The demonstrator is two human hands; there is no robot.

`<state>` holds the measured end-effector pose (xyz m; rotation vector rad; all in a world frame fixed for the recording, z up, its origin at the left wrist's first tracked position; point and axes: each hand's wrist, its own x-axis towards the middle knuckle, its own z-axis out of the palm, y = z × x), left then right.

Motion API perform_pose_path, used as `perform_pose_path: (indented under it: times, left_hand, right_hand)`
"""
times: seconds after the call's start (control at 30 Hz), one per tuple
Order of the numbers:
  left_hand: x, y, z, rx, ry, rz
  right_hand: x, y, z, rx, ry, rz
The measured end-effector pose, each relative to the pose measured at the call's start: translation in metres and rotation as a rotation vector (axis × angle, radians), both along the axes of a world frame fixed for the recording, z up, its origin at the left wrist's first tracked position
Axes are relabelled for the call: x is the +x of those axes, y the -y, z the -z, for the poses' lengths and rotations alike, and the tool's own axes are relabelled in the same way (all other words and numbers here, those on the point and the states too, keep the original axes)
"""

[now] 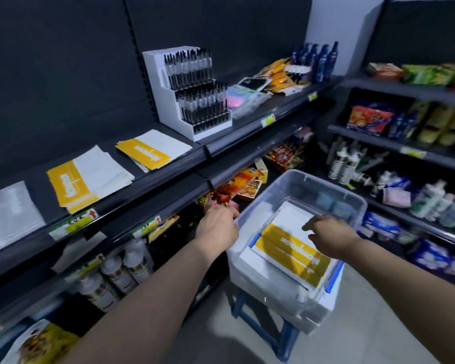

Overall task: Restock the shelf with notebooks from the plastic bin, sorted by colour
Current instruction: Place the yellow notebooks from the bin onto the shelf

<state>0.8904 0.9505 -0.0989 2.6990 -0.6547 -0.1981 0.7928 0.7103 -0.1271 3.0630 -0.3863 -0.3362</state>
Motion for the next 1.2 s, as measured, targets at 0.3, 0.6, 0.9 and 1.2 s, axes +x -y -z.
perform_pose_path:
  times: [0.3, 0.6, 0.9, 1.2]
  left_hand:
    - [0.005, 0.091, 0.048, 0.066, -0.206, 0.087]
    - [0.033, 0.149, 0.084, 0.151, -0.316, -0.095]
    - [0.023, 0.147, 0.106, 0.188, -0.370, -0.301]
    - [0.022, 0.137, 0.103, 0.130, -0.344, -0.376]
  right_hand:
    - [-0.010, 0.071, 0.032, 0.075, -0.076, 0.051]
    - [0.063, 0.134, 0.081, 0.219, -0.255, -0.047]
    - [0.099, 0.122, 0.131, 0.377, -0.307, -0.008]
    - [0.096, 0.105, 0.135, 0.480, -0.282, 0.058]
